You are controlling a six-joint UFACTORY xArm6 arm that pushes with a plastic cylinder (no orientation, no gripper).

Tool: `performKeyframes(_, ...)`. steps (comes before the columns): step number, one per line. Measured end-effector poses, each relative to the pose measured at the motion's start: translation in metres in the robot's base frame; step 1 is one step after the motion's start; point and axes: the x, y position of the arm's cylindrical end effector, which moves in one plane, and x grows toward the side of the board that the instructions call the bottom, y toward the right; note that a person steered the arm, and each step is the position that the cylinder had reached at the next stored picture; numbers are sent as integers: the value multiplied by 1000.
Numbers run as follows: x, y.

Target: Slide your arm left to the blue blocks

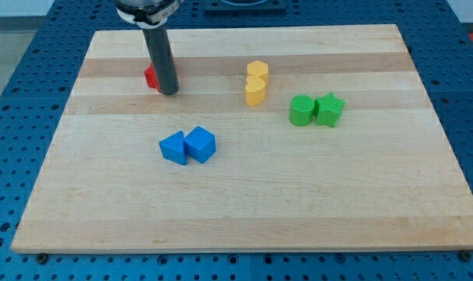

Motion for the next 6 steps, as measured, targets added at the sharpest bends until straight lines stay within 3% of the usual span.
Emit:
performKeyframes(2, 5, 9)
performKeyframes(6, 80, 15)
